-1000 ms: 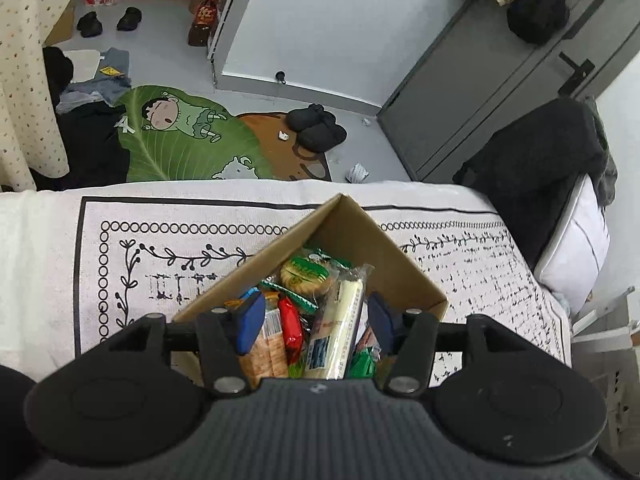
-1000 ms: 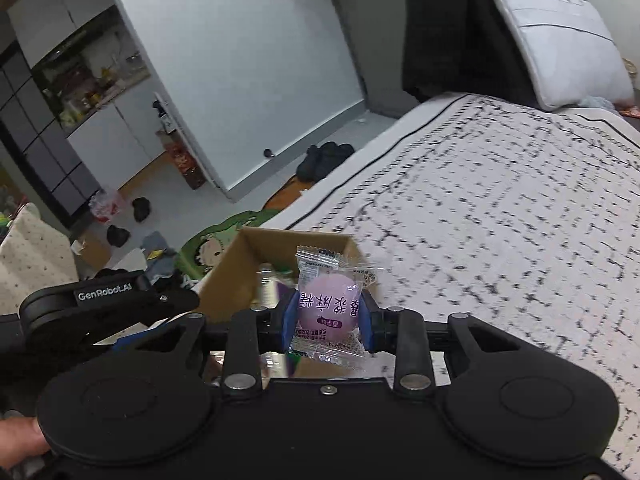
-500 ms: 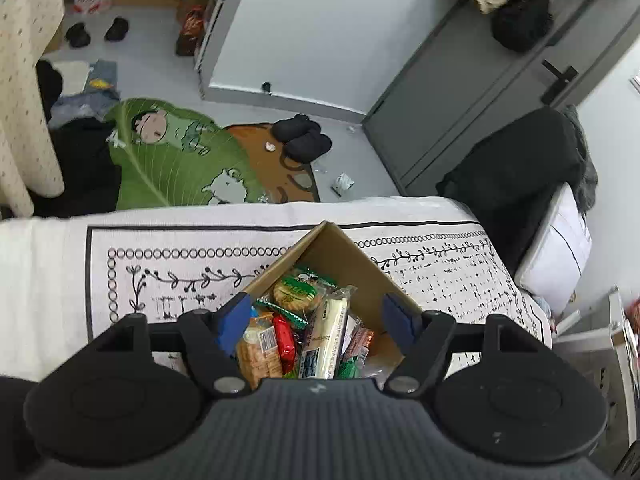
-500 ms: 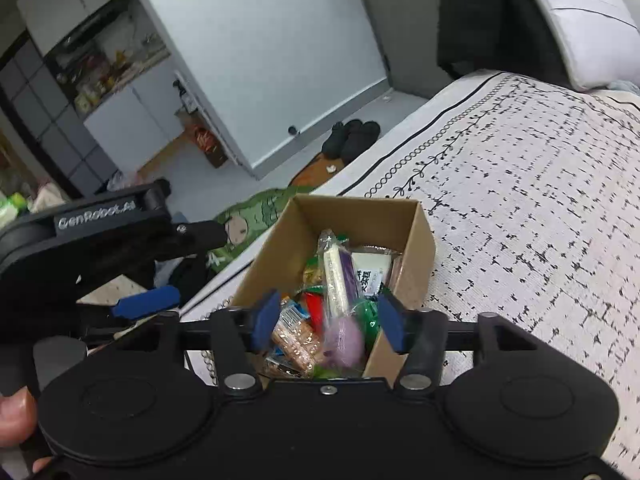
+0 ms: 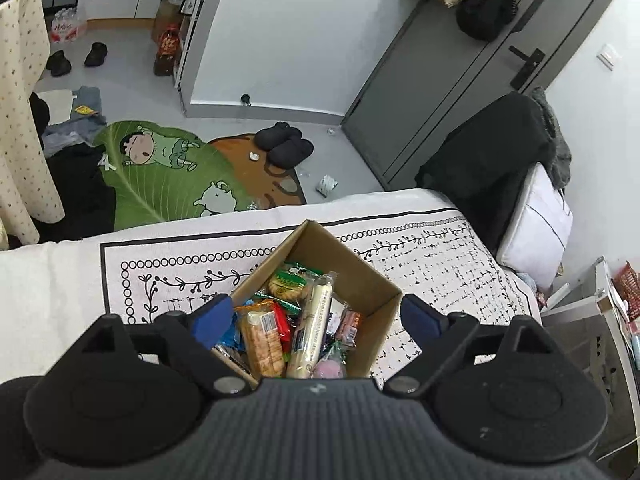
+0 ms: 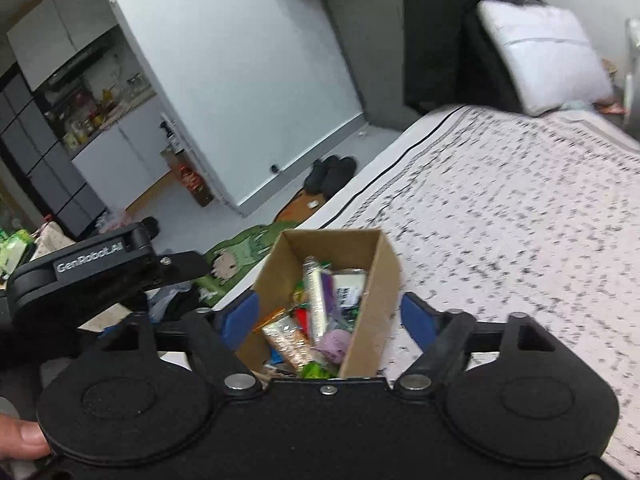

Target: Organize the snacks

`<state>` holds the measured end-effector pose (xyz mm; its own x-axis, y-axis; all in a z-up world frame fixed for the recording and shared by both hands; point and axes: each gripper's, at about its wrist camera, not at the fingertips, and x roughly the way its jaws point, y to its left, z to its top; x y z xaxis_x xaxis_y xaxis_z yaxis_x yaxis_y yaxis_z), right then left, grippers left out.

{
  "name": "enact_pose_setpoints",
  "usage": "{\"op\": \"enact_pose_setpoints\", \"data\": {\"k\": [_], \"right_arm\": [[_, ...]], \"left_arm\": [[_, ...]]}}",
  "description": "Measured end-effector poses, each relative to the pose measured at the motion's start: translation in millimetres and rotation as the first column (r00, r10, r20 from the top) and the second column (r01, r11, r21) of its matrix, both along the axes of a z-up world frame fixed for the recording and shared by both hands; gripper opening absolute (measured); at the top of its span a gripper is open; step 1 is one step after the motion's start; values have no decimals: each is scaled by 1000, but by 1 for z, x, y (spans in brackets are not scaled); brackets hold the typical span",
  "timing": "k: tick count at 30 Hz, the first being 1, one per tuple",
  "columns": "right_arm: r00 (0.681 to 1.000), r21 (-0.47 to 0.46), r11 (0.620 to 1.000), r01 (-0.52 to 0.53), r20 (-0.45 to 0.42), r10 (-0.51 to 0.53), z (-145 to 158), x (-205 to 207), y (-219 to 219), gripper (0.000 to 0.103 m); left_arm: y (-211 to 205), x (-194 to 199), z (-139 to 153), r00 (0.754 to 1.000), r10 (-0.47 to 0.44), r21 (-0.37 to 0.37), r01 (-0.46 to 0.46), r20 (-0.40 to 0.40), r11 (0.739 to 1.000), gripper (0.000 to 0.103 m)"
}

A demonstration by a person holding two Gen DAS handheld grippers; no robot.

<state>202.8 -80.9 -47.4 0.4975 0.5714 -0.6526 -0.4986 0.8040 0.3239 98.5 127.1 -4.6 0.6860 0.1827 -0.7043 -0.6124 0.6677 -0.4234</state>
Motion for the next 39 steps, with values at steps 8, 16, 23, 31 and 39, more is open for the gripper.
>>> {"op": "enact_pose_setpoints", "data": {"k": [8, 16, 23, 31, 39], "right_arm": [[997, -17, 997, 71, 37, -71, 14, -19, -29, 95], [992, -16, 994, 110, 60, -109, 23, -37, -58, 103], [989, -20, 992, 126, 81, -124, 32, -55, -75, 103], [985, -39, 990, 134, 120, -128, 44, -80, -89, 103], [978, -15, 989, 146, 154, -142, 52, -101, -103, 103]], "left_arm": [[-19, -13, 17, 998, -59, 46, 59, -2, 997, 93], [-39, -29, 32, 993, -122, 96, 121, -3, 988, 97], [-53, -46, 40, 982, -187, 129, 186, -9, 974, 103], [-59, -72, 47, 970, -243, 154, 239, 2, 959, 103], [-65, -95, 52, 959, -282, 194, 277, -2, 941, 103]]}}
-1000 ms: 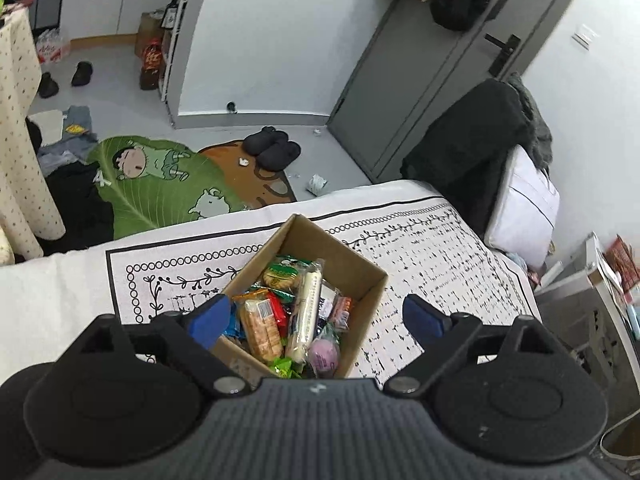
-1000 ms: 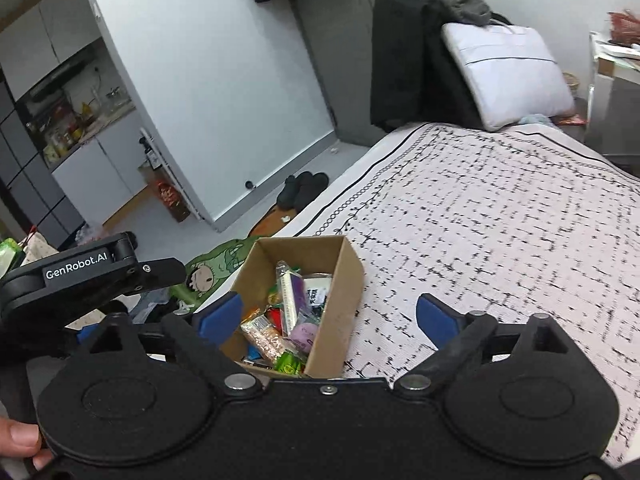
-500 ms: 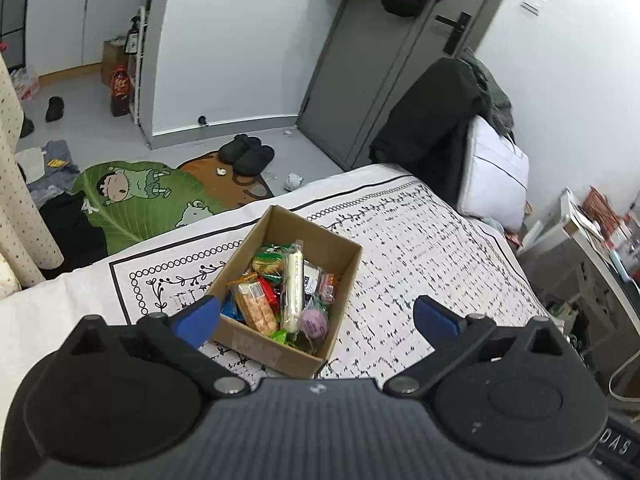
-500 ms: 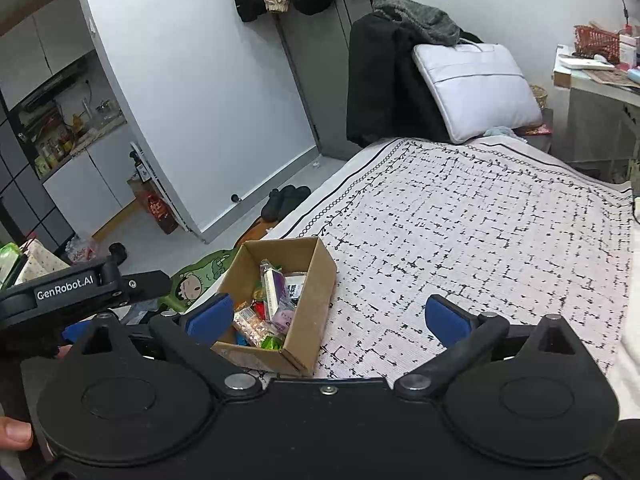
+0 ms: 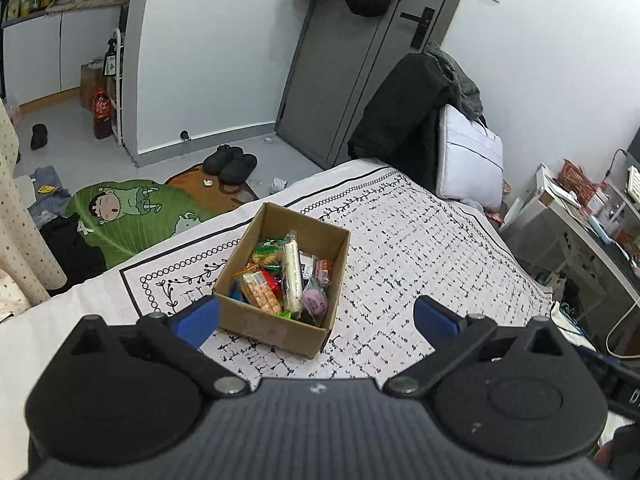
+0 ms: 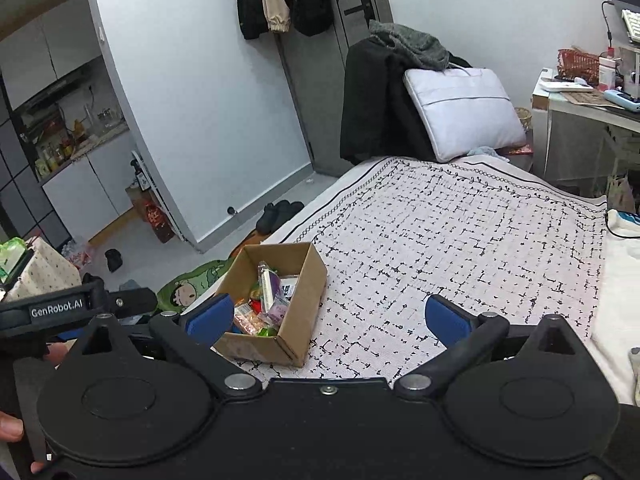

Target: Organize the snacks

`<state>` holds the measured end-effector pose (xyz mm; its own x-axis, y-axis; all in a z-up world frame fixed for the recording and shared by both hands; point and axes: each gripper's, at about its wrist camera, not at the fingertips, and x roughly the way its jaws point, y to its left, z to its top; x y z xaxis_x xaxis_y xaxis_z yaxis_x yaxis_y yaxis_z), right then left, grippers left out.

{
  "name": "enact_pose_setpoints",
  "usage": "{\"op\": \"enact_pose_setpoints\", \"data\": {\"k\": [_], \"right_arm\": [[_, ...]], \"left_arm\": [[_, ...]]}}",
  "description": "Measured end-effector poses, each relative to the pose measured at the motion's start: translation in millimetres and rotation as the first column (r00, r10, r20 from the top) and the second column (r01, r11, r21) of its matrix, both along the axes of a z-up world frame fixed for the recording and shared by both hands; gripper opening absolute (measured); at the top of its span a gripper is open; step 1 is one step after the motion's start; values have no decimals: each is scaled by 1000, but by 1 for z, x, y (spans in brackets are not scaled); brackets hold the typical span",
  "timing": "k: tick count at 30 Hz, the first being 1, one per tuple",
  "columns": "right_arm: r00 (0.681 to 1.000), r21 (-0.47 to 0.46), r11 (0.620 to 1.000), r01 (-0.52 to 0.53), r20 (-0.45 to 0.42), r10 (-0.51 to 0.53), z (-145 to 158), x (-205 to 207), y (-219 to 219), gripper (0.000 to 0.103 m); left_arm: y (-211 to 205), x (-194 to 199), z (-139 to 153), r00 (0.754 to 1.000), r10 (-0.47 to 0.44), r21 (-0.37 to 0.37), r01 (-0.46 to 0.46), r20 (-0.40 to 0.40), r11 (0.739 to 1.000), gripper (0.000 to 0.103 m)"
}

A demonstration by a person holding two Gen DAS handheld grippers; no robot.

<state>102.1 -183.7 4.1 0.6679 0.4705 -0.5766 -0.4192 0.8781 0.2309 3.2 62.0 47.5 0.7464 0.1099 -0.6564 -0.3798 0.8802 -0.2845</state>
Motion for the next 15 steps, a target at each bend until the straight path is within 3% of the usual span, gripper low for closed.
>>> {"op": "enact_pose_setpoints", "data": {"k": [15], "right_arm": [[998, -10, 998, -56, 9, 56, 12, -16, -12, 103]], "left_arm": [[-10, -23, 7, 997, -73, 41, 73, -3, 996, 103]]}}
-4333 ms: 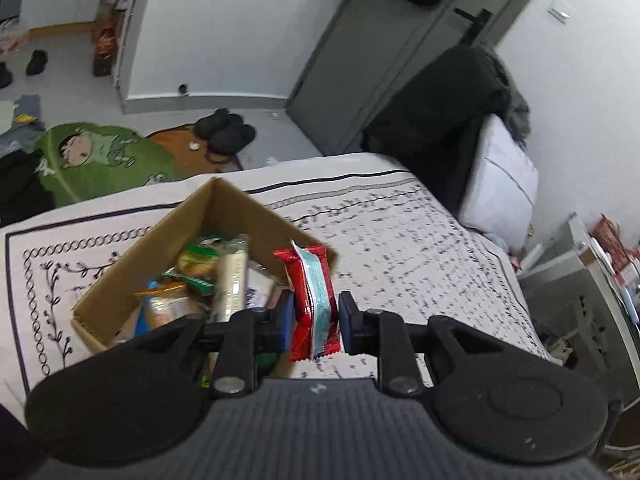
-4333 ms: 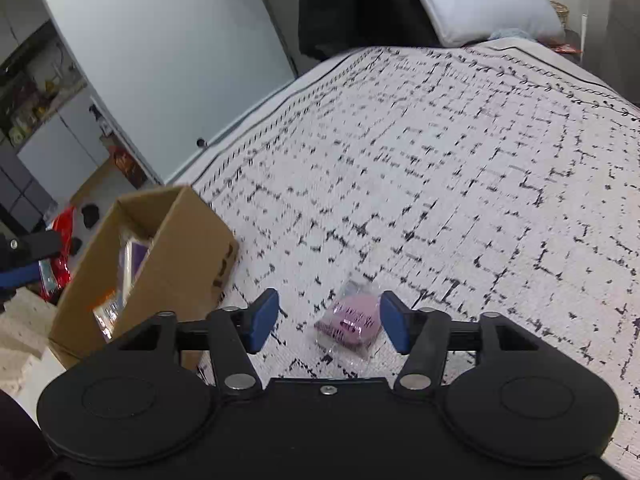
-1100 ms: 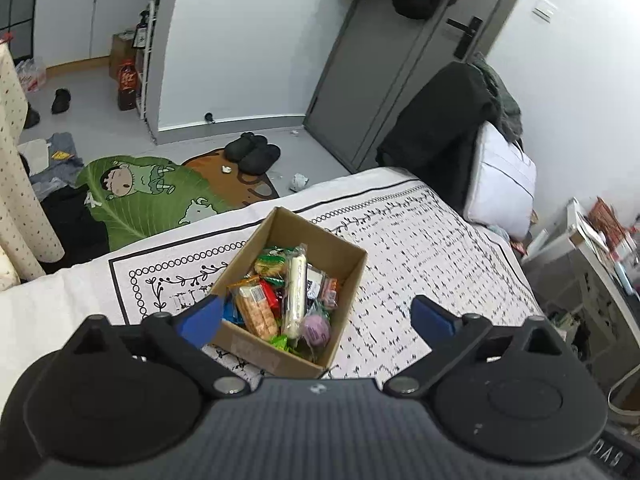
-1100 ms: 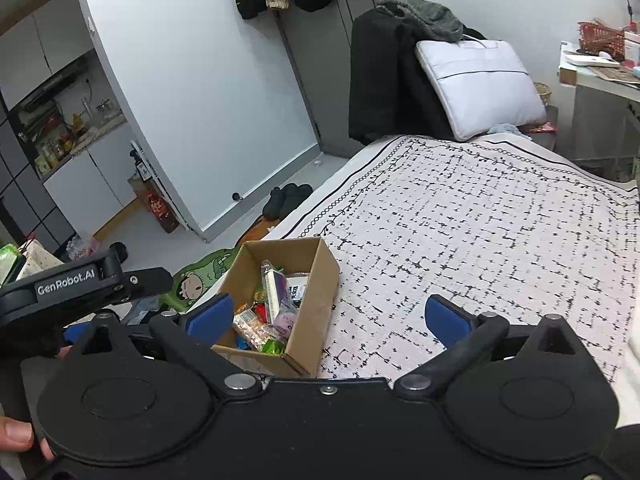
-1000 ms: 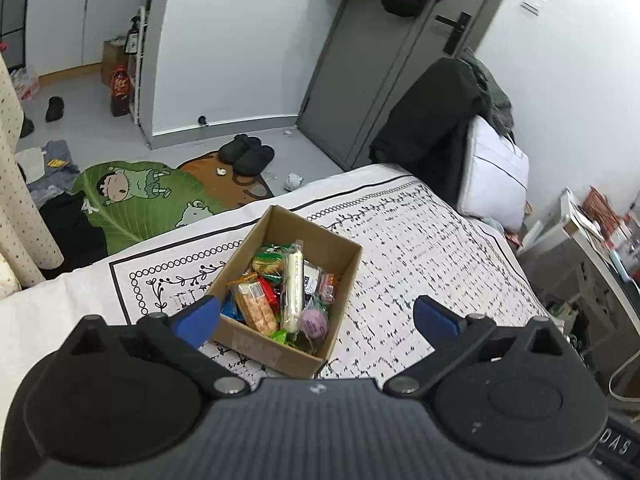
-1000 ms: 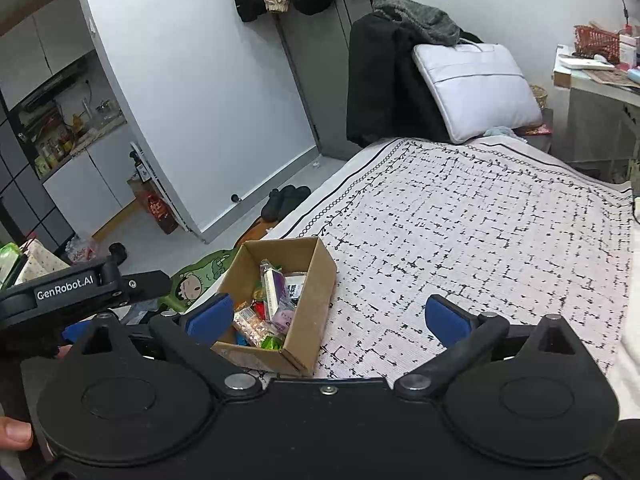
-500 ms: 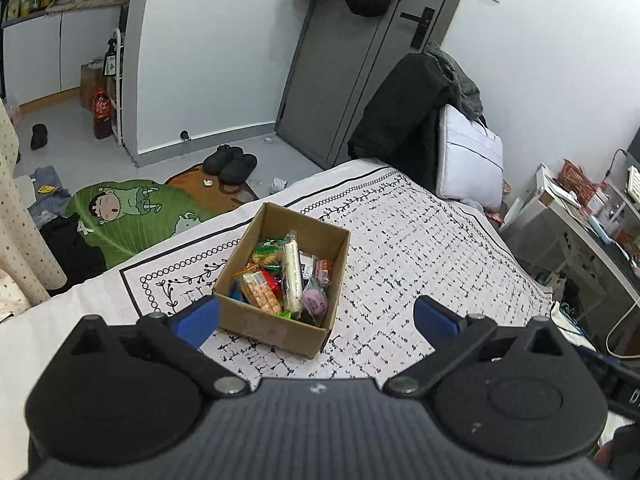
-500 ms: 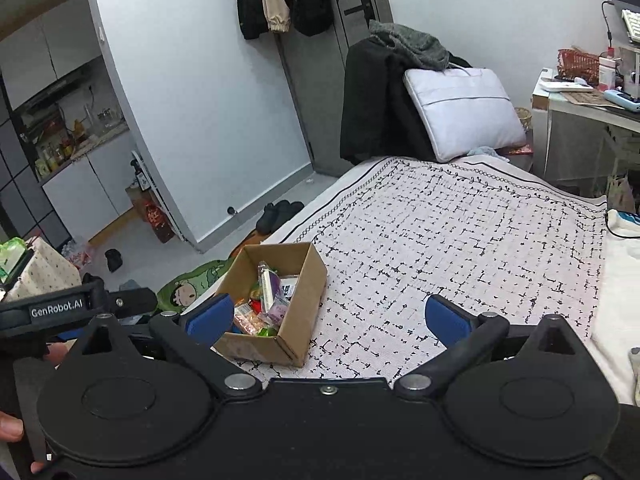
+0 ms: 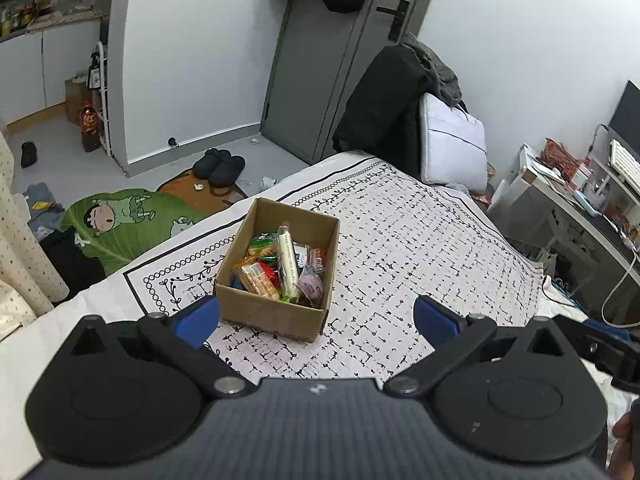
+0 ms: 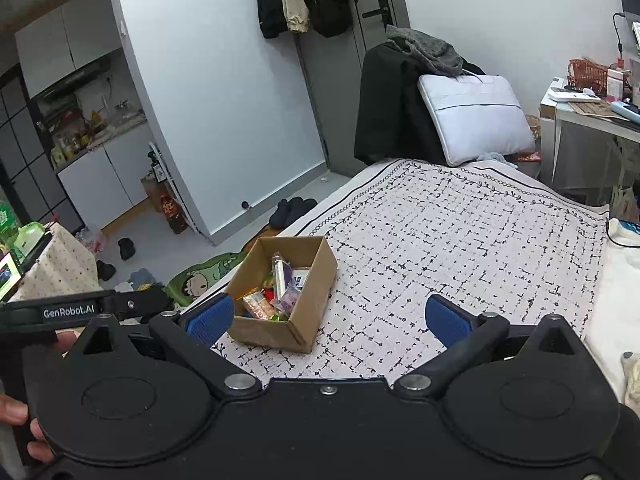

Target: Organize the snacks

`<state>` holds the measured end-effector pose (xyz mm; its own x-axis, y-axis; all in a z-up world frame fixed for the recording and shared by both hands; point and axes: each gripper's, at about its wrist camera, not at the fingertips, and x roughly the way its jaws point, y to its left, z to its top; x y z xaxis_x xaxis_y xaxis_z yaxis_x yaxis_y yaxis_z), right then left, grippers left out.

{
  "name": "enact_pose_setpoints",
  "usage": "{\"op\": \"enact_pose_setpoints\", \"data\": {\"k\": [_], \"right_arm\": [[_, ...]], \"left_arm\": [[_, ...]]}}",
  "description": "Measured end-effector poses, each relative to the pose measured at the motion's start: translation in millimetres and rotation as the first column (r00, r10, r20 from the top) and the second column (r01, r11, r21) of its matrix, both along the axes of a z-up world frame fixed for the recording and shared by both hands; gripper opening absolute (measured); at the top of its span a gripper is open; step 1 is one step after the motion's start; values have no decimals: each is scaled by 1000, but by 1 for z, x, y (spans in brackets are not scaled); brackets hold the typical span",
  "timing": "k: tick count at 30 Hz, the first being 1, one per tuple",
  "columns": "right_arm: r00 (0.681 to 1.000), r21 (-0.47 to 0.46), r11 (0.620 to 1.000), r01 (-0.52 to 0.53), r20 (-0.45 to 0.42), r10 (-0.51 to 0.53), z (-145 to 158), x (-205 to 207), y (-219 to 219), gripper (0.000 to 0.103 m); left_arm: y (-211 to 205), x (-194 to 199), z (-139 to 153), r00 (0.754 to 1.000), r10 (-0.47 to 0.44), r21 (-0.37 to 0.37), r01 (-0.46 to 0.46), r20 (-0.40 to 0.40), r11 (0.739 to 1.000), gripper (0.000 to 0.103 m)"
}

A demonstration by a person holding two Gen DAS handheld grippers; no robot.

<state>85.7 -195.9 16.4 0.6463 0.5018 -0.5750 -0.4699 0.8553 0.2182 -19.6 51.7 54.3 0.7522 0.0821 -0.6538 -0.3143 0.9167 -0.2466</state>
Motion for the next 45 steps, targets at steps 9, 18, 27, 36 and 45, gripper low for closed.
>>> {"op": "enact_pose_setpoints", "data": {"k": [9, 18, 27, 36, 45], "right_arm": [[1000, -2, 1000, 7, 0, -7, -2, -1, -1, 103], [1000, -11, 1000, -3, -1, 3, -2, -3, 0, 103], [1000, -15, 1000, -12, -8, 12, -4, -4, 0, 103], [1000, -13, 1000, -14, -8, 14, -4, -6, 0, 103], [1000, -14, 1000, -16, -6, 16, -3, -7, -1, 103]], "left_arm": [[-1, -6, 2, 1000, -12, 17, 12, -9, 1000, 103], [1, -7, 0, 1000, -14, 20, 14, -15, 1000, 103], [-4, -6, 0, 999, -26, 36, 27, -19, 999, 103], [-7, -7, -1, 999, -31, 35, 32, -17, 999, 103], [-9, -9, 0, 999, -36, 40, 36, -15, 999, 103]]}}
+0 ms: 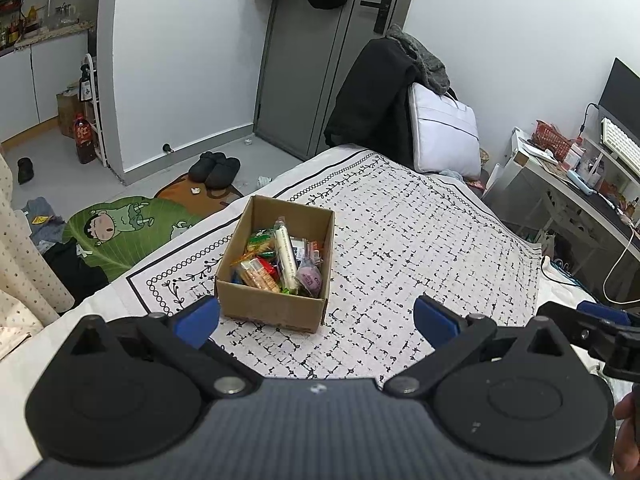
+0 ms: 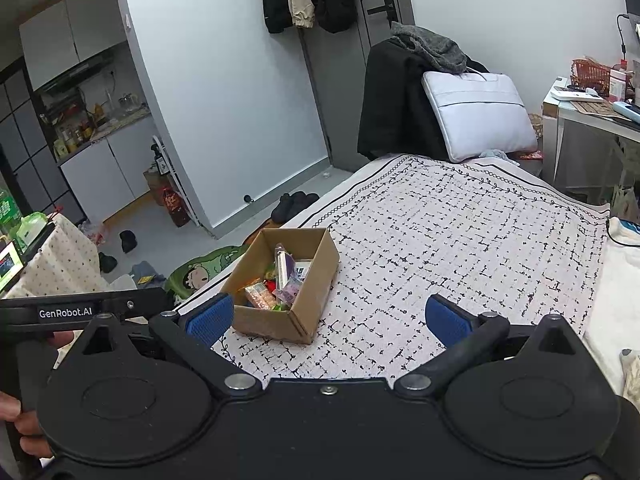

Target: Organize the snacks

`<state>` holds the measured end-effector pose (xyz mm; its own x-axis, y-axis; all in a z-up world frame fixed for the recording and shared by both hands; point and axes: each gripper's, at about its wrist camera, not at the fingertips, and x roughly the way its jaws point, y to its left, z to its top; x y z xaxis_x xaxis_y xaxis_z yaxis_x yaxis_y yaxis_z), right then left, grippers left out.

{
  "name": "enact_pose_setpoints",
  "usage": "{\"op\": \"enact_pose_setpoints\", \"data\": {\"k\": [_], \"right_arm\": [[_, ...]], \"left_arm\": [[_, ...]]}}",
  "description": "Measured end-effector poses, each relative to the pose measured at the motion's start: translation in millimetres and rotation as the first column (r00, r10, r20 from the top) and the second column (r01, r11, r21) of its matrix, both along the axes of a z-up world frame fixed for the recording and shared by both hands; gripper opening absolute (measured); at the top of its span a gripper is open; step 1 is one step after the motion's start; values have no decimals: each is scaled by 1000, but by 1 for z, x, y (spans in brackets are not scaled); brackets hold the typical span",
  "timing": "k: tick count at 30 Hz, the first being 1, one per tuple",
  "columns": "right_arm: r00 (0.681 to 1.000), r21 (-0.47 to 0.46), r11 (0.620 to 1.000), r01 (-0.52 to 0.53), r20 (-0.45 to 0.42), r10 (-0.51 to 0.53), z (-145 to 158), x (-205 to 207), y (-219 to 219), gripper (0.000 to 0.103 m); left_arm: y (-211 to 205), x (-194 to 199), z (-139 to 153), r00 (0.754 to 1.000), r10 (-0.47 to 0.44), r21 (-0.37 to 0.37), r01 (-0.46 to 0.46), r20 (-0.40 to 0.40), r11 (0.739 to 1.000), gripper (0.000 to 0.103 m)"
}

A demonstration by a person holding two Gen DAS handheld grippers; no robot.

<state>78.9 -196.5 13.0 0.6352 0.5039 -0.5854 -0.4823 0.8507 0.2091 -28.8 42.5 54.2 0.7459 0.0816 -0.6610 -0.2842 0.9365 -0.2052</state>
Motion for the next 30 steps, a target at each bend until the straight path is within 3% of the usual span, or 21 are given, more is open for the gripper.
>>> {"op": "enact_pose_setpoints", "data": {"k": [30], "right_arm": [[1000, -20, 1000, 15, -3, -15, -3, -3, -2, 103]], "left_arm": [[2, -4, -2, 1000, -6, 2, 6, 0, 1000, 103]]}}
